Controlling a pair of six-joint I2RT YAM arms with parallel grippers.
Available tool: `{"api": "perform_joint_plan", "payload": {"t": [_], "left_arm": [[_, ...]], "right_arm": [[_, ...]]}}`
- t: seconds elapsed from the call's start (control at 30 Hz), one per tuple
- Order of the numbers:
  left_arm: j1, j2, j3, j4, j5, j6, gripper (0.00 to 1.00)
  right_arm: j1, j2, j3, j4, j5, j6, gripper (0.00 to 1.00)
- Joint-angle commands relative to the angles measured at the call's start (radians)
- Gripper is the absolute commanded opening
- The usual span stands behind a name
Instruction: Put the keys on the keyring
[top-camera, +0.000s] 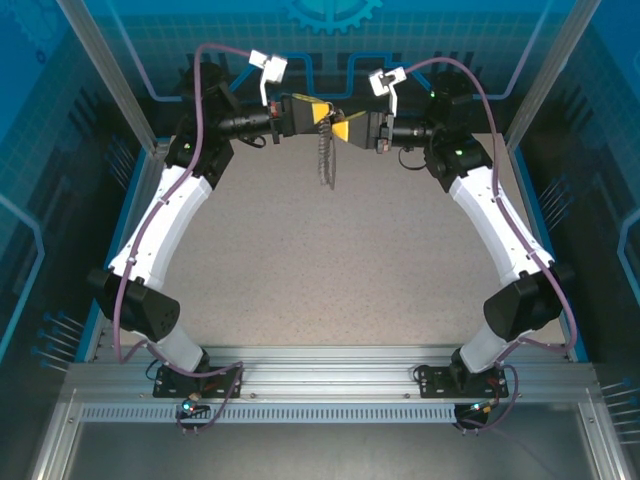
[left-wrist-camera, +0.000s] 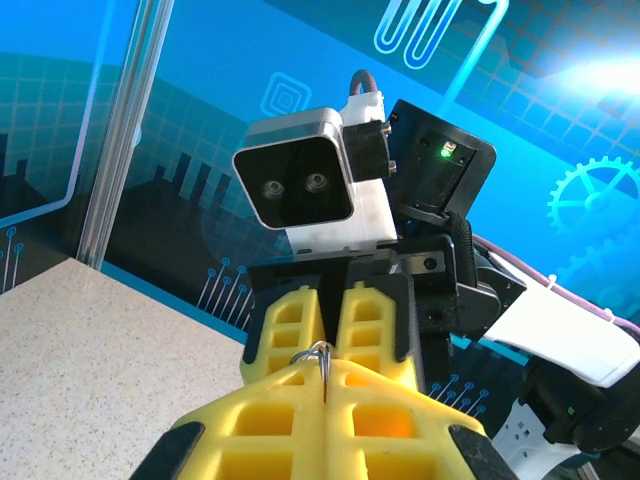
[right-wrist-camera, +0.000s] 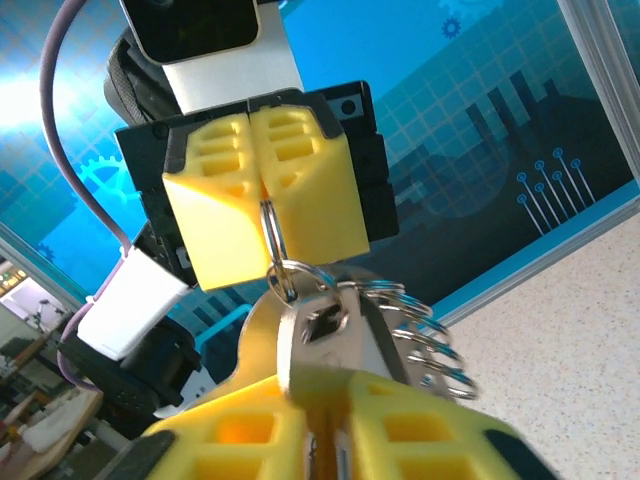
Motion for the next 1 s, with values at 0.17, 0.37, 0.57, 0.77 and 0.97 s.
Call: {"api": "perform_joint_plan", "payload": {"t": [0.17,0.37,0.57,0.77,0.97], "left_arm": [[0.001,-0.043,-0.013,0.097,-0.023,-0.039,0.00],[0.001,-0.045,-0.029,0.138,-0.038,-0.059,0.00],[0.001,-0.046,-0.042,0.158,-0.050,-0.069,0.00],[0.001,-0.048,-0.064,0.202,-0.059,-0.098,0.00],[0.001,-0.058,-0.090,0.232,-0.079,-0.113,0.00]], "right_arm": [[-0.004,-0.020,-0.014,0.028,-0.004,0.017,0.00],[0.016,0.003,0.016,0.026,-0.016,0.021,0.00],[0.053,0.033,0.067,-0.015,-0.023,-0.006,0.00],[0.083,0.078,0.115,-0.080,-0.023,-0.037,0.00],[0.083,0.080,0.116,-0.120,-0.030,-0.060,0.00]]}}
